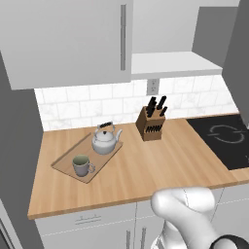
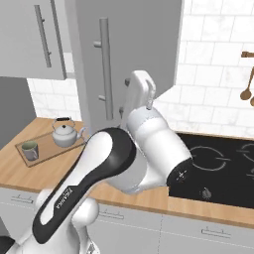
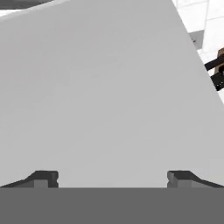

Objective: Pick the kettle from the counter and place it on the tray. Then pick the mug from the cabinet and place it on the tray. Then close the cabinet doors.

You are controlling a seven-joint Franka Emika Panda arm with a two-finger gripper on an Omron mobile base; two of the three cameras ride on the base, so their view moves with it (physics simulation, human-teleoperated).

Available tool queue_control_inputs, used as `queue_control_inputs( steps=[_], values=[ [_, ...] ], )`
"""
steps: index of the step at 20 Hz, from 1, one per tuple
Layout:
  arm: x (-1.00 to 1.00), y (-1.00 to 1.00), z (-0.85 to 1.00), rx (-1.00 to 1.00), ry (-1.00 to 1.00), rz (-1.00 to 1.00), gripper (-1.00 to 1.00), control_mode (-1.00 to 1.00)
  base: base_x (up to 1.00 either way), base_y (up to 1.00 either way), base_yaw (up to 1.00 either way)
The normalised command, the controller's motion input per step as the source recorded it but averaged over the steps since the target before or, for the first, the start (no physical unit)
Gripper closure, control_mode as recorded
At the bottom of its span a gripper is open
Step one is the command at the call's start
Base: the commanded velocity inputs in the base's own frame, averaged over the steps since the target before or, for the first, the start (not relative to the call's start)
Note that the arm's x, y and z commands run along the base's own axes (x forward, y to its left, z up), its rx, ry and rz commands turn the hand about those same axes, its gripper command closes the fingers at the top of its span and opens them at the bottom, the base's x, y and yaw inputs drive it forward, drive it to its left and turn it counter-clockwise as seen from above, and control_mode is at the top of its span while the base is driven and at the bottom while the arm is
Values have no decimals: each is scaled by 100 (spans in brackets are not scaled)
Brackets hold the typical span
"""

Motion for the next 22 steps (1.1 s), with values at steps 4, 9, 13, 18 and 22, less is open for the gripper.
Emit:
queue_control_inputs(
  steps=[4, 9, 13, 18, 22],
  values=[
    [48, 76, 0, -1, 0, -13, -100, -100, 0, 0, 0],
    [83, 53, 0, 0, 0, 2, -100, -100, 0, 0, 0],
    [100, 24, 0, 0, 13, 18, -100, -100, 0, 0, 0],
    [84, 29, 26, 0, 19, -1, -100, -100, 0, 0, 0],
    [43, 66, 31, 0, 3, -28, -100, -100, 0, 0, 0]
  ],
)
